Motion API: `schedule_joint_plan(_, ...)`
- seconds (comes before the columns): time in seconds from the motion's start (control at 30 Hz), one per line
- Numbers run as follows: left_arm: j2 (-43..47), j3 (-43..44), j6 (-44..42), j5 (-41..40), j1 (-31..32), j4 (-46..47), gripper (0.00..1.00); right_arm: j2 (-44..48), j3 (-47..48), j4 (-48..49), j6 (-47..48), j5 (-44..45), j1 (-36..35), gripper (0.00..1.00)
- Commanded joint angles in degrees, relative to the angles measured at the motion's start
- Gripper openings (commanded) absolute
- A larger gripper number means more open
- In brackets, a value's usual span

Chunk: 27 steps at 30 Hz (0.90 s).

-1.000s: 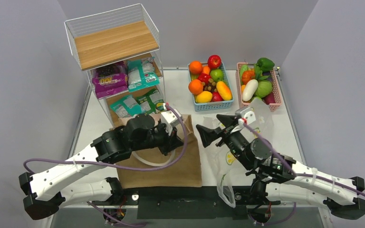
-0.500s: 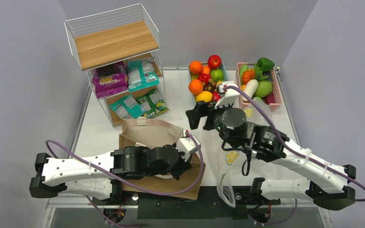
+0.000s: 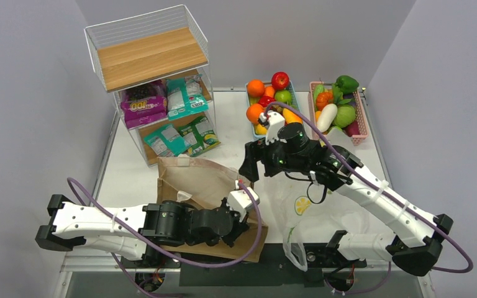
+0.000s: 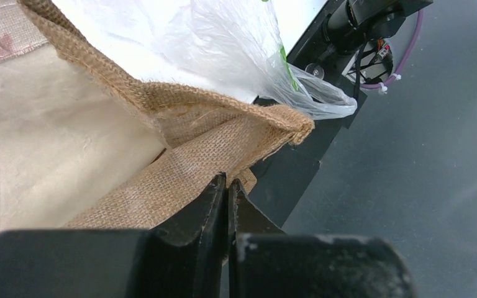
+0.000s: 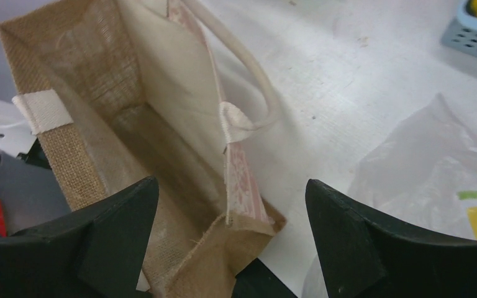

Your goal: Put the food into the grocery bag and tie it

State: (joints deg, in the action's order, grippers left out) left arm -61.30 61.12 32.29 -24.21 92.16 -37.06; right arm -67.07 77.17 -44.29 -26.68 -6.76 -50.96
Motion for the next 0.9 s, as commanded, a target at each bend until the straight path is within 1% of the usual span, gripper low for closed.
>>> schedule_joint_plan(0.0, 0.8, 2.3, 2.7, -3.2, 1.7, -3.3, 0.0, -4.9, 2.2, 1.5, 2.3, -9.0, 0.3, 0.82)
schedule_joint_plan(0.13, 0.6, 2.4, 3.4, -4.1, 2.7, -3.4, 0.0, -9.2, 2.6, 2.1, 2.9, -8.3, 0.3, 0.81)
schedule_joint_plan(0.27, 0.5, 2.2, 4.2, -5.0, 3.7, -3.5, 0.0, -11.8, 2.2, 2.2, 4.2, -10.4, 0.3, 0.81)
schedule_joint_plan(0.3, 0.6, 2.1, 4.4, -5.1, 3.7, -3.5, 0.0, -12.2, 1.8, 2.2, 4.3, -10.8, 0.4, 0.79)
schedule_joint_plan(0.37, 0.7, 1.8, 4.5, -5.2, 3.9, -3.2, 0.0, -13.3, 1.2, 2.2, 4.9, -13.6, 0.3, 0.72)
schedule_joint_plan(0.4, 0.8, 1.6, 4.5, -5.3, 3.9, -3.1, 0.0, -13.9, 1.1, 2.1, 5.0, -14.3, 0.3, 0.64)
schedule_joint_plan(0.43, 0.9, 1.6, 4.5, -5.3, 3.9, -2.9, 0.0, -14.1, 0.8, 2.2, 5.3, -15.6, 0.3, 0.61)
schedule_joint_plan(0.47, 1.0, 1.6, 4.5, -5.5, 3.9, -2.9, 0.0, -14.4, 0.7, 2.2, 5.4, -16.0, 0.3, 0.52)
schedule_joint_plan(0.5, 1.1, 1.5, 4.4, -5.6, 3.9, -2.8, 0.0, -14.4, 0.6, 2.2, 5.6, -16.0, 0.3, 0.47)
schedule_joint_plan(0.53, 1.3, 1.7, 4.3, -5.6, 3.9, -2.7, 0.0, -14.4, 0.6, 2.2, 5.6, -15.8, 0.3, 0.34)
schedule_joint_plan(0.57, 1.4, 1.7, 4.2, -5.6, 3.9, -2.6, 0.0, -14.2, 0.8, 2.2, 5.7, -15.2, 0.3, 0.28)
schedule_joint_plan(0.6, 1.7, 1.8, 4.0, -5.7, 3.9, -2.5, 0.0, -14.1, 0.9, 2.2, 5.8, -15.0, 0.3, 0.17)
schedule_joint_plan(0.63, 1.8, 1.8, 3.9, -5.7, 3.9, -2.4, 0.0, -13.9, 1.3, 2.1, 5.9, -14.6, 0.3, 0.11)
schedule_joint_plan(0.67, 2.0, 2.1, 3.7, -5.8, 3.9, -2.3, 0.0, -13.6, 2.0, 2.2, 5.9, -14.5, 0.4, 0.01)
schedule_joint_plan(0.7, 2.0, 2.2, 3.5, -5.9, 3.9, -2.4, 0.0, -13.4, 2.4, 2.1, 6.0, -14.1, 0.4, 0.0)
schedule_joint_plan(0.87, 0.9, 5.0, 1.7, -6.8, 3.9, -3.0, 0.0, -13.0, 7.1, 2.3, 7.5, -10.5, 0.3, 0.0)
